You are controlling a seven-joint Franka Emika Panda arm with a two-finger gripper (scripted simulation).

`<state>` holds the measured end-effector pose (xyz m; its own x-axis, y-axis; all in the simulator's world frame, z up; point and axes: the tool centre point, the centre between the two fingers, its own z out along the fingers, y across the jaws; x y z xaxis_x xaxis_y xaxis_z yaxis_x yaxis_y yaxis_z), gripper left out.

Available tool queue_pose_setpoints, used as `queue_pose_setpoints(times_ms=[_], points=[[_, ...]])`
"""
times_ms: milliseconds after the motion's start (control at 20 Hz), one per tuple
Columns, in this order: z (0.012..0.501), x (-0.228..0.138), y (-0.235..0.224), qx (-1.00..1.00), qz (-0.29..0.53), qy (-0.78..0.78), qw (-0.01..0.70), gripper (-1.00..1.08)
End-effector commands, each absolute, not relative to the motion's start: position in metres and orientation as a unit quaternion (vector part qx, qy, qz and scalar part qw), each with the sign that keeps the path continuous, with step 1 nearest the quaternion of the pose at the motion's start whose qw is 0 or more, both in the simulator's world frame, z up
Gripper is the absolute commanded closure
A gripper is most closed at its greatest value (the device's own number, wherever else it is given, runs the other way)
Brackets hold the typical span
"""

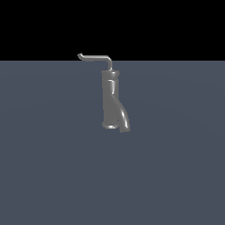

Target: Turn on the faucet by rotating a designated handle.

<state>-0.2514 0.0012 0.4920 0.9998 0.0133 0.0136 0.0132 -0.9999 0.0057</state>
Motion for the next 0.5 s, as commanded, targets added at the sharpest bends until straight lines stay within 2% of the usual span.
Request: queue_pose_setpoints(times_ms=[0,450], points=[[0.492,-0.251,0.001,1.000,0.007,0.007,0.003,1.08],[0.506,-0.246,-0.008,0.999,0.031,0.013,-0.003,1.08]])
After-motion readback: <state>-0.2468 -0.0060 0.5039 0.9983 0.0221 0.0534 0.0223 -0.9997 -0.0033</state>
